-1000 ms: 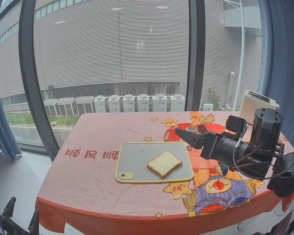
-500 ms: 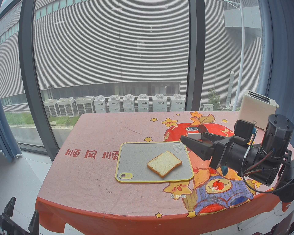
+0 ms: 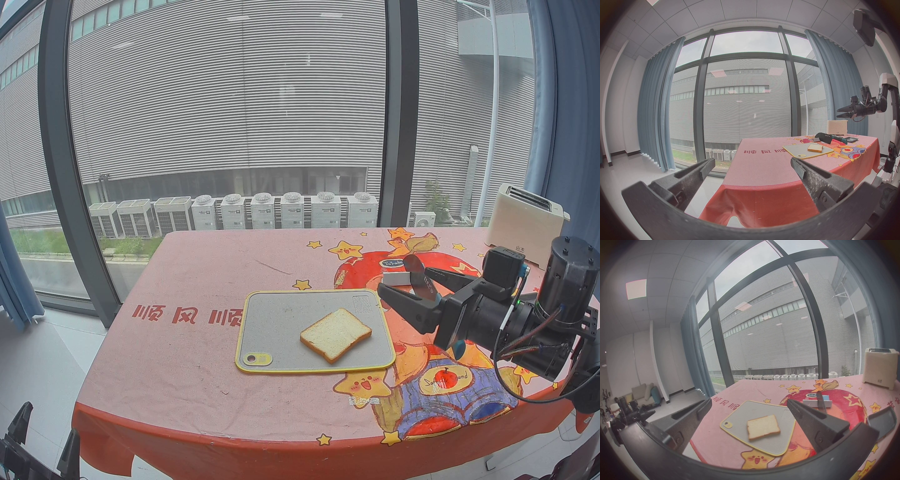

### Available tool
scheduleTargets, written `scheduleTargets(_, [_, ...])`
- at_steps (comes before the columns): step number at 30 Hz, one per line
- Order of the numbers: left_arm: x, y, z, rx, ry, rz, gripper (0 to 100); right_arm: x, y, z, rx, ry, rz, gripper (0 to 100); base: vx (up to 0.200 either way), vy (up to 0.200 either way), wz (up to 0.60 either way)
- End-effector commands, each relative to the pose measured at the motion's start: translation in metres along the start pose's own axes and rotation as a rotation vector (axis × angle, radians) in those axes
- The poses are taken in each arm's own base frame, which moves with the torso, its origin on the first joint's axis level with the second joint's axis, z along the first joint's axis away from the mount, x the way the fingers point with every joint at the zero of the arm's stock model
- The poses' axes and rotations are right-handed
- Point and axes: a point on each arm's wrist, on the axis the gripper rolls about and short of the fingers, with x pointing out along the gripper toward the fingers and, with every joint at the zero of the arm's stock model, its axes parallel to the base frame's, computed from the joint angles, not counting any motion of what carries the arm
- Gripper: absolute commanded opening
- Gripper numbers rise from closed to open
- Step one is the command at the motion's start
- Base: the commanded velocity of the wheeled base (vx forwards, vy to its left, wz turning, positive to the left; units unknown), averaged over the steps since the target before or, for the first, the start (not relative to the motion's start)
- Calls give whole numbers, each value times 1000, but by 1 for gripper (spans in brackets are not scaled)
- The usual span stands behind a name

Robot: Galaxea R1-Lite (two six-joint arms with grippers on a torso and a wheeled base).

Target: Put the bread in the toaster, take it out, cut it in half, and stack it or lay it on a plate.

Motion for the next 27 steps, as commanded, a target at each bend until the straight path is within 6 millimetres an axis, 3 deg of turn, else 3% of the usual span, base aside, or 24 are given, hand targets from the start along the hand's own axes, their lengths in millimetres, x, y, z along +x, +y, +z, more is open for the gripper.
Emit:
scheduleTargets(1, [1, 0, -4, 0, 17, 0, 100, 1, -10, 2, -20, -9, -53, 100, 0, 0, 0])
scheduleTargets(11, [1, 0, -4, 0, 17, 0, 100, 4, -20, 2, -21, -22, -182, 100, 0, 0, 0])
scheduleTargets(27, [1, 0, -4, 0, 17, 0, 100, 15, -59, -6, 3, 30, -402, 100, 0, 0, 0])
